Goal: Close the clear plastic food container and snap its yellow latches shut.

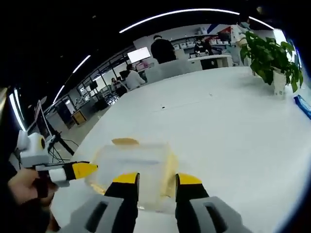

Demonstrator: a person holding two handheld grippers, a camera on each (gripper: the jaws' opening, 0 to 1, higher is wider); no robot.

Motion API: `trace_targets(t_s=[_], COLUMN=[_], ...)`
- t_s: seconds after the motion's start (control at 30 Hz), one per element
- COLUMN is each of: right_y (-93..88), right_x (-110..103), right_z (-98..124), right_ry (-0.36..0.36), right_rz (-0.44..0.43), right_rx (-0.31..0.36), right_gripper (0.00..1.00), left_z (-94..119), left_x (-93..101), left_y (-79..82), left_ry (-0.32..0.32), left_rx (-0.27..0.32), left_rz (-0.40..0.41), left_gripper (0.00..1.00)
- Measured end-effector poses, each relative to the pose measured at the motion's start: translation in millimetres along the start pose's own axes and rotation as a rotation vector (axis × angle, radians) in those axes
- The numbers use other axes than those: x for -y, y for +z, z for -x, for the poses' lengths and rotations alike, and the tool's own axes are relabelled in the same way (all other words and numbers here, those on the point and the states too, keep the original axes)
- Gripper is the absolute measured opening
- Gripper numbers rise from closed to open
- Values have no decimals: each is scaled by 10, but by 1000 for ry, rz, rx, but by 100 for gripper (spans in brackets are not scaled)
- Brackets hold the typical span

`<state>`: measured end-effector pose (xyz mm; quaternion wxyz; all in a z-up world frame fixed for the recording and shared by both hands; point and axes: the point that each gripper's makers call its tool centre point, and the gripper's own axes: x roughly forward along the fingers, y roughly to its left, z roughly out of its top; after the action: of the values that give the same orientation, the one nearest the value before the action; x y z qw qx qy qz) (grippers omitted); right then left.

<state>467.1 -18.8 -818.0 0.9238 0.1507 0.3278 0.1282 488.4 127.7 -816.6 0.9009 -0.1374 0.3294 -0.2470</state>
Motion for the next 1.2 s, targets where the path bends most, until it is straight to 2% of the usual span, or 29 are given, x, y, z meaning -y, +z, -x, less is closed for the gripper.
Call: trace_targets(t_s=[0.1, 0.13, 0.17, 0.2, 0.33, 0.47, 0.57, 0.6, 0.67, 0.73, 0.77, 0.8, 1.03, 1.07, 1.1, 1.13, 1.2], right_y=[-45, -80, -117, -111, -108, -105, -108, -107, -137, -112, -150, -152, -151, -161, -253, -244, -237], right_x=[-28, -87, -72, -89, -88, -90, -93, -90, -129, -128, -128, -120, -130, -223, -162, -180, -164], right_z=[-48, -55, -42, -66, -48, -52, -65, -80, -80, -88, -79, -107, -126, -136, -126, -157, -162], right_ry=[28, 61, 52, 48, 50, 63, 80, 95, 133, 113, 117, 125, 164, 223, 212, 193, 192], right_rz=[-50, -94, -70, -93, -70, -64, -53, -74, -80, -61, -56, -64, -81, -81, -35, -72, -71], right_rx=[-40, -65, -92, -89, -83, -96, -147, -168, -219, -219, -238, -225, -254, -253, -287, -263, -249], right_gripper=[34, 37, 39, 40, 40, 40, 39, 39, 39, 38, 38, 38, 37, 35, 35, 35, 35], left_z=[8, 7, 9, 10, 3, -13, -29, -54, -69, -66, -44, 10, -28, -28, -51, -92, -100], left_x=[16, 25, 29, 29, 28, 39, 43, 43, 7, 33, 44, 74, 86, 98, 53, 85, 63], left_y=[-9, -10, -9, -8, -11, -15, -24, -12, 5, -5, 63, 60, -7, -4, -21, -14, -9], left_ry=[-8, -9, -8, -6, -5, -25, -60, -99, -111, -113, -96, -133, -128, -132, -110, -121, -123], left_rx=[-3, -3, -3, -2, -7, -53, -94, -93, -114, -156, -139, -154, -150, -146, -153, -153, -139], left_rz=[5, 1, -2, 2, -8, -39, -36, 12, -24, -49, 17, -30, -25, -23, -21, -20, -9], left_gripper=[32, 32, 32, 32, 31, 30, 30, 30, 29, 27, 27, 27, 27, 27, 27, 27, 27])
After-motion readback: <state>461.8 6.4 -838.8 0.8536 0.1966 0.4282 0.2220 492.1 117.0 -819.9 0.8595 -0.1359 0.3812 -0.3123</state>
